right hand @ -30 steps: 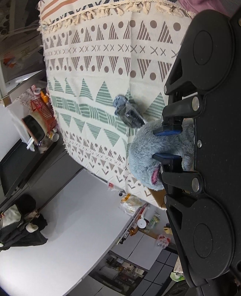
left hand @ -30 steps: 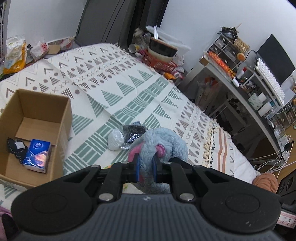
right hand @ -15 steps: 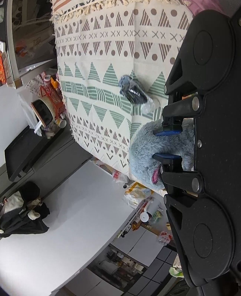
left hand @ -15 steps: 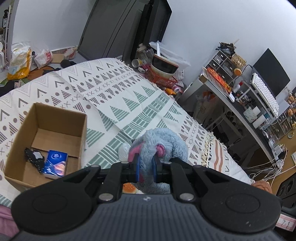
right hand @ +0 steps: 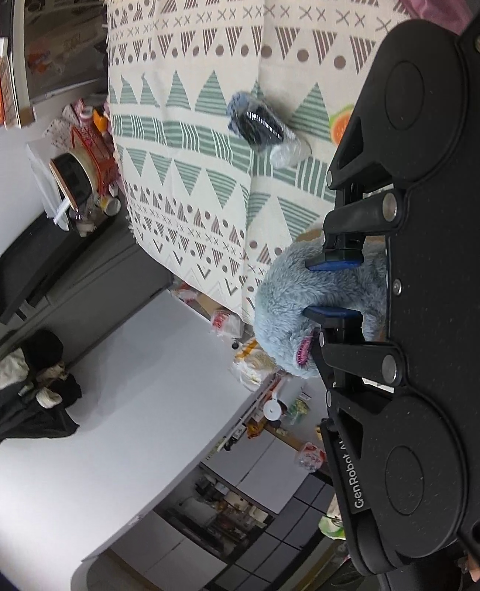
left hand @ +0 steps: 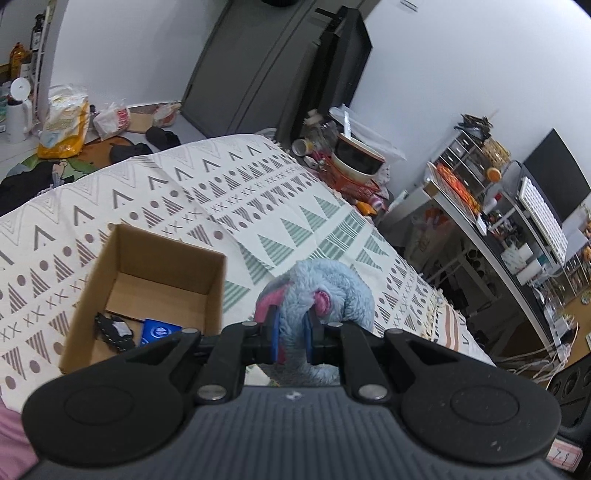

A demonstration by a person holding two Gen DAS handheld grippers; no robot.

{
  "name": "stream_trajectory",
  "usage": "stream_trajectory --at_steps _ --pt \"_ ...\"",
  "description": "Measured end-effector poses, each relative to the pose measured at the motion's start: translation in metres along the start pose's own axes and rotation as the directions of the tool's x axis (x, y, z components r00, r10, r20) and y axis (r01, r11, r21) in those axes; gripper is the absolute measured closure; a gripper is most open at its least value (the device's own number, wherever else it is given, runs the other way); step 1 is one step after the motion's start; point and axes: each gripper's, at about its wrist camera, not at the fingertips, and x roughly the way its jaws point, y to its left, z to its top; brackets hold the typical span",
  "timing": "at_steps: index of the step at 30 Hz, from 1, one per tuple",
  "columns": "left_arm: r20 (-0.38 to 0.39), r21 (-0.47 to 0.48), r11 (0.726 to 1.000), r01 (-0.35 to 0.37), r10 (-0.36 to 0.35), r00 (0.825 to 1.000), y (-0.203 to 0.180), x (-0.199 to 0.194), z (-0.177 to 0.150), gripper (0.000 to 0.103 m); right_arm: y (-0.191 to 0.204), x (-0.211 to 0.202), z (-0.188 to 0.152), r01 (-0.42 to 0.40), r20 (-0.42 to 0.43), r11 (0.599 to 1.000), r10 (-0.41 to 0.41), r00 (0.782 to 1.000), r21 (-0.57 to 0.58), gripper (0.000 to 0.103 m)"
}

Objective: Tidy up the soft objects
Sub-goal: 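Lift the plush mouse with the left gripper and carry it over the box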

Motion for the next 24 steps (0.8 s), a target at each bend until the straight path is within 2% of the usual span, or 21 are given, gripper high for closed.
stream_trajectory --at_steps 9,14,20,24 --pt "0.019 -0.070 0.997 -0.035 0.036 0.999 0.040 0.003 0.013 0.091 0.022 0.039 -0.005 -0.026 -0.046 0.999 0.025 0.999 -0.025 0.083" --pt "0.018 -0.123 0.991 -0.061 0.064 0.998 0.065 0.011 0.018 0.091 0.023 0.065 -0.006 -0.049 -0.090 0.999 0.049 0.995 0.003 0.083" --pt "-0.001 -0.181 0.979 -0.098 0.099 0.995 0.093 0.026 0.020 0.092 0.029 0.094 -0.012 -0.057 -0.142 0.998 0.057 0.988 0.002 0.076" --pt "-0.034 -0.223 0.965 -0.135 0.131 0.991 0.114 0.041 0.021 0.092 0.030 0.109 -0.012 -0.071 -0.164 0.997 0.069 0.984 -0.009 0.076"
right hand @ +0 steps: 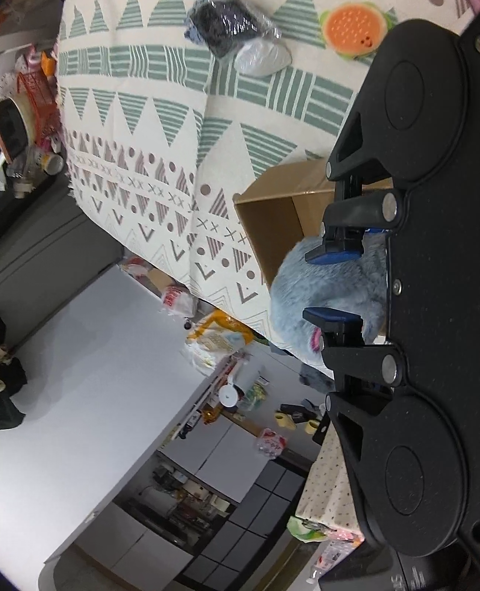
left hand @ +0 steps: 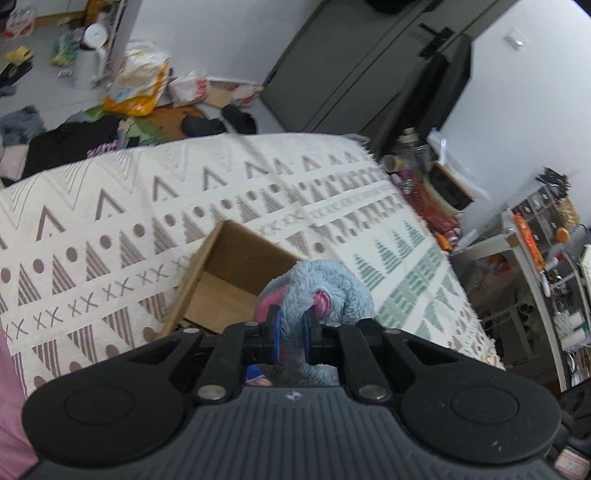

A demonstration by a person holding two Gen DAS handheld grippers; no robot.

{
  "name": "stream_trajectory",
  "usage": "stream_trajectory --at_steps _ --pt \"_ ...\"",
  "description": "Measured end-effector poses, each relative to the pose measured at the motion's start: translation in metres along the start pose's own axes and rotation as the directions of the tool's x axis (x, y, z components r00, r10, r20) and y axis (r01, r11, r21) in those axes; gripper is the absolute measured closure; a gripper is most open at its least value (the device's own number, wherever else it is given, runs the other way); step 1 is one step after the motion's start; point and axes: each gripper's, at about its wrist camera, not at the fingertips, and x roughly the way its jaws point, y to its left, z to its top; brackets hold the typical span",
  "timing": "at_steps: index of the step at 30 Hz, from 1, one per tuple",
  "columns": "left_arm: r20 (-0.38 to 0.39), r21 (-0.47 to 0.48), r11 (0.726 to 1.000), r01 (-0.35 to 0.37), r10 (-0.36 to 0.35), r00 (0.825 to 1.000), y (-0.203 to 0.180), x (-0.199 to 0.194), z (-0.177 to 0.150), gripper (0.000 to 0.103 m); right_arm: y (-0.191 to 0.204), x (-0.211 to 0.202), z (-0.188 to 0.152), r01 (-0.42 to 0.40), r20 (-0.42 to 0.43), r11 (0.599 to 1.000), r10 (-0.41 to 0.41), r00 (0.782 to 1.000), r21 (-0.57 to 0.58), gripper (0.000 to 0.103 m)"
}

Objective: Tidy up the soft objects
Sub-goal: 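Lift the plush mouse with the left gripper and carry it over the box, then lower the plush mouse into the box and open the left gripper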

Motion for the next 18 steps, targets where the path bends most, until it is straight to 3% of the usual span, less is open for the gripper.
stream_trajectory --at_steps 6,14,18 --pt "-0.026 -0.033 0.998 -0.046 0.045 0.999 0.017 0.021 0.004 0.092 -0.008 0.018 0.003 0.012 -0.031 1.000 -0.011 0.999 0.022 0.076" --pt "-0.046 -0.077 0.991 -0.110 0.107 0.993 0.023 0.039 0.011 0.088 -0.025 0.012 0.002 0.045 -0.036 0.999 -0.044 0.998 0.029 0.076" --pt "-0.062 -0.013 0.991 -0.135 0.134 0.989 0.010 0.041 0.008 0.082 -0.033 0.002 0.003 0.072 -0.021 0.997 -0.071 0.997 0.041 0.061"
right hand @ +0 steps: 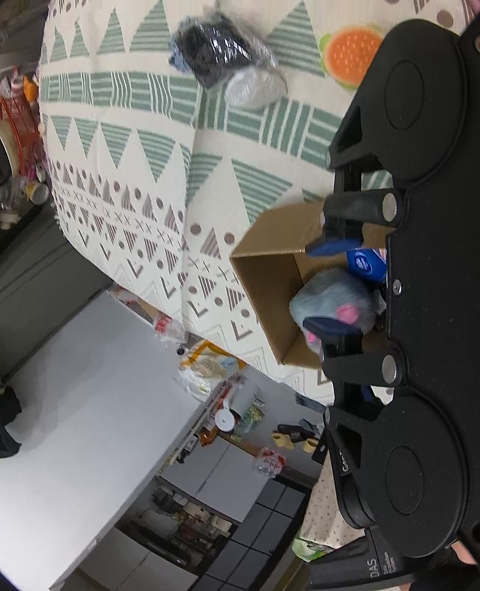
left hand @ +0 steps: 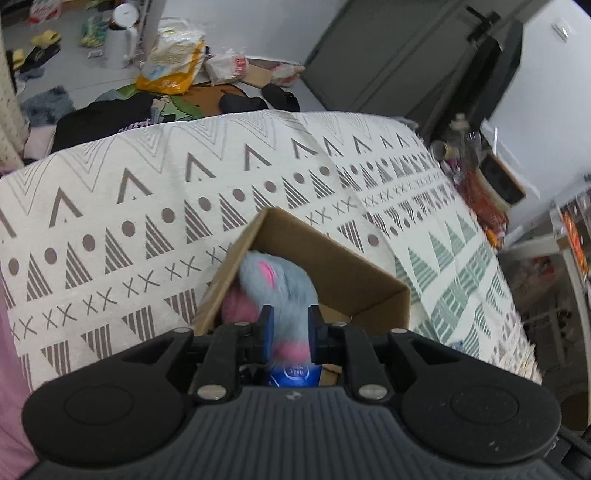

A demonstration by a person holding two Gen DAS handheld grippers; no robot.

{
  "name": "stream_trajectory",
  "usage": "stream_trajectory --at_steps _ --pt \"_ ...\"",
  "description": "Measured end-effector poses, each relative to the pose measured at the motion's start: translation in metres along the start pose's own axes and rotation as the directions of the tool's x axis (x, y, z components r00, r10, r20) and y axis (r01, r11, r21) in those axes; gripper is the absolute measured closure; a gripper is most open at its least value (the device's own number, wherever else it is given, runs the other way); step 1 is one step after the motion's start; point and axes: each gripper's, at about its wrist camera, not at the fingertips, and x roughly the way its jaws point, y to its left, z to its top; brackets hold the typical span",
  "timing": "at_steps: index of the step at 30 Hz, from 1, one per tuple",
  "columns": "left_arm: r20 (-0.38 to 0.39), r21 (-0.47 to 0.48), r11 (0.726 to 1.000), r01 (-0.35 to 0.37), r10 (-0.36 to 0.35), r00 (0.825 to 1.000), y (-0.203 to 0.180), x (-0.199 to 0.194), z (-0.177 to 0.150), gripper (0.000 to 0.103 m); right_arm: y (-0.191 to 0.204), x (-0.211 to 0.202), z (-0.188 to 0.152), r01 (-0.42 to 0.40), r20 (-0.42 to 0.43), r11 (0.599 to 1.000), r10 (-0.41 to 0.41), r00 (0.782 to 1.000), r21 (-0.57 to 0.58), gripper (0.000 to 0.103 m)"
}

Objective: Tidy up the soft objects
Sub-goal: 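Lower the plush mouse into the box and open the left gripper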

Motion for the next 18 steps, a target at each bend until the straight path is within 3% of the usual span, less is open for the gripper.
stream_trajectory --at_steps 5,9,13,18 --pt "0.026 0.060 0.998 -0.021 0.020 0.999 -0.018 -0.013 -0.006 0.062 -0.008 -0.022 0.004 0.023 0.030 1.000 -0.023 0.999 -0.005 0.054" --pt "0.061 0.094 0.995 -0.019 0.013 0.998 -0.034 -0.028 -0.013 0.045 -0.013 -0.044 0.007 0.049 0.062 0.999 -0.048 0.997 -0.023 0.040" --pt "0.075 0.104 0.995 -0.004 -0.003 0.997 -0.048 -0.040 -0.019 0.036 -0.018 -0.070 0.012 0.076 0.103 0.997 -0.072 0.992 -0.030 0.022" --pt "0.148 0.171 0.985 -0.019 -0.007 0.989 -0.068 -0.060 -0.035 0.025 -0.030 -0.105 0.018 0.126 0.160 0.992 -0.120 0.980 -0.025 0.010"
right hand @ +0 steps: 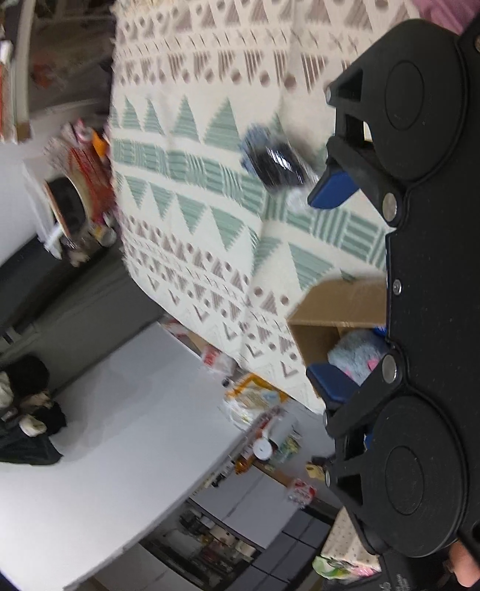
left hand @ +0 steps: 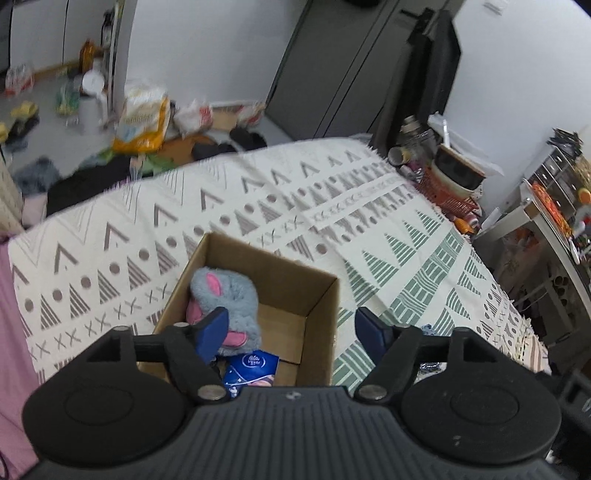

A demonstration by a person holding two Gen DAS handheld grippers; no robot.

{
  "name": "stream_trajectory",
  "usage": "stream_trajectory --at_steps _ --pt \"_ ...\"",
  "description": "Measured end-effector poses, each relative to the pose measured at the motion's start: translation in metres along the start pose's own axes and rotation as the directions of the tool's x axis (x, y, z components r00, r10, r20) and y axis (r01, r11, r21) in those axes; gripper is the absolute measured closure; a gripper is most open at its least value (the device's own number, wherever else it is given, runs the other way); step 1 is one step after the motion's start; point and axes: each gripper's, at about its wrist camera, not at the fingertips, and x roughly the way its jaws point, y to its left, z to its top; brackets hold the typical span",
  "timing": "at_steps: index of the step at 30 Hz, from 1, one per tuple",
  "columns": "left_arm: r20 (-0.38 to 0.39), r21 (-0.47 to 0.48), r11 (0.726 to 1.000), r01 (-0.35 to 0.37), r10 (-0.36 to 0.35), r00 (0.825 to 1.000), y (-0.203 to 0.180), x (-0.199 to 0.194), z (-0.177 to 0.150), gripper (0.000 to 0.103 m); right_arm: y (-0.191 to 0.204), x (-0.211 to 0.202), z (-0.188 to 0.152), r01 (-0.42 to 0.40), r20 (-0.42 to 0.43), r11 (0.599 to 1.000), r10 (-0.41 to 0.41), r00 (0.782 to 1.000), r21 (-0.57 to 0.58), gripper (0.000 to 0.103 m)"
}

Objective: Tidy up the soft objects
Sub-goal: 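Lower the plush mouse into the box and open the left gripper, then move the left gripper to the orange burger plush while the right approaches the clear bag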

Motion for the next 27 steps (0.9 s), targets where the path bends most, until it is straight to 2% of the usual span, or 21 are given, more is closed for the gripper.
stream_trajectory --at_steps 5,12,16,27 --pt "0.022 0.000 0.998 0.062 -0.062 0.998 -0.015 -0.018 -0.006 0.022 -0.019 -0.025 0.007 0.016 0.047 1.000 -0.016 0.999 0.010 0.009" --pt "0.041 0.015 0.996 0.085 -0.086 0.995 -0.035 -0.036 -0.015 0.019 -0.033 -0.049 0.011 0.023 0.068 1.000 -0.023 0.997 0.002 0.001" --pt "0.052 0.046 0.996 0.078 -0.080 0.995 -0.048 -0.043 -0.020 0.019 -0.043 -0.059 0.016 0.024 0.065 1.000 -0.025 0.998 0.011 0.000" --pt "0.000 0.079 0.994 0.078 -0.078 0.997 -0.073 -0.037 -0.033 0.019 -0.061 -0.065 0.026 0.041 0.020 0.999 -0.041 0.999 0.005 0.000"
